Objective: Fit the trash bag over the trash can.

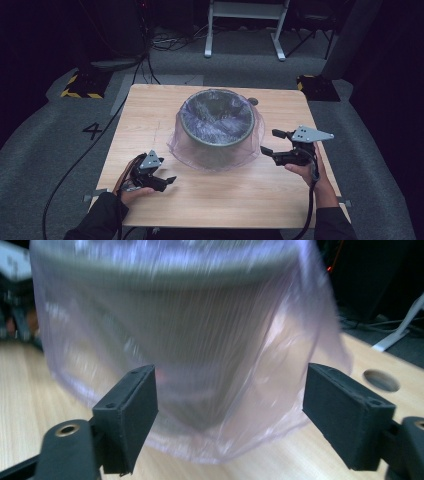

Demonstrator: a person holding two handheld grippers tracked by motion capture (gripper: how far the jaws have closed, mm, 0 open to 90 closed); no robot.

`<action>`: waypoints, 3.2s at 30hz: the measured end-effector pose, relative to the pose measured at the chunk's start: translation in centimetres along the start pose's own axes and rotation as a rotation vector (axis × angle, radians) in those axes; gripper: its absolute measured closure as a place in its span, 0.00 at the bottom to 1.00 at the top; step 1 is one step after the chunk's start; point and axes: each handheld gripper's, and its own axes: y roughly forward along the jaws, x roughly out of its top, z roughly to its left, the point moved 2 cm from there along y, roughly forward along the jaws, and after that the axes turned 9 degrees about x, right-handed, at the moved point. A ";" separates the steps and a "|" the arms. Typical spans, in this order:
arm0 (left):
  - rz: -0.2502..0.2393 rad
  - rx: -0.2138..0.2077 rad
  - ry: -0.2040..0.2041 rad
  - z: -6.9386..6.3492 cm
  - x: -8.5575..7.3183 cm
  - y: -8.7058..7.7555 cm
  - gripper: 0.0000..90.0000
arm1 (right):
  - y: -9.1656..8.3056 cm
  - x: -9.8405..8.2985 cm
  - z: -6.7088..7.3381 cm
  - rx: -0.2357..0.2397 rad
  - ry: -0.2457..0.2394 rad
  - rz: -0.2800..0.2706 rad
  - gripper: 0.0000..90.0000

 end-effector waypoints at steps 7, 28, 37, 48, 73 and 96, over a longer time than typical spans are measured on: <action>0.040 -0.016 0.004 -0.3 -0.4 0.7 0.18 | -0.2 3.3 -0.1 -0.043 -0.033 -0.014 0.23; 0.034 -0.016 -0.002 -0.1 -0.7 1.1 0.17 | 1.1 8.6 0.0 -0.066 -0.104 -0.013 0.24; 0.035 -0.017 -0.002 -0.1 -0.7 1.1 0.17 | 1.8 9.6 0.1 -0.072 -0.107 -0.014 0.24; 0.035 -0.017 -0.002 -0.1 -0.7 1.1 0.17 | 3.3 10.3 -0.3 -0.063 -0.100 0.002 0.24; 0.035 -0.017 -0.002 -0.1 -0.7 1.1 0.17 | 9.0 11.6 0.1 -0.014 -0.103 0.108 0.26; 0.034 -0.024 0.009 -0.1 -0.7 1.1 0.17 | 12.4 10.3 0.8 0.047 -0.112 0.301 0.25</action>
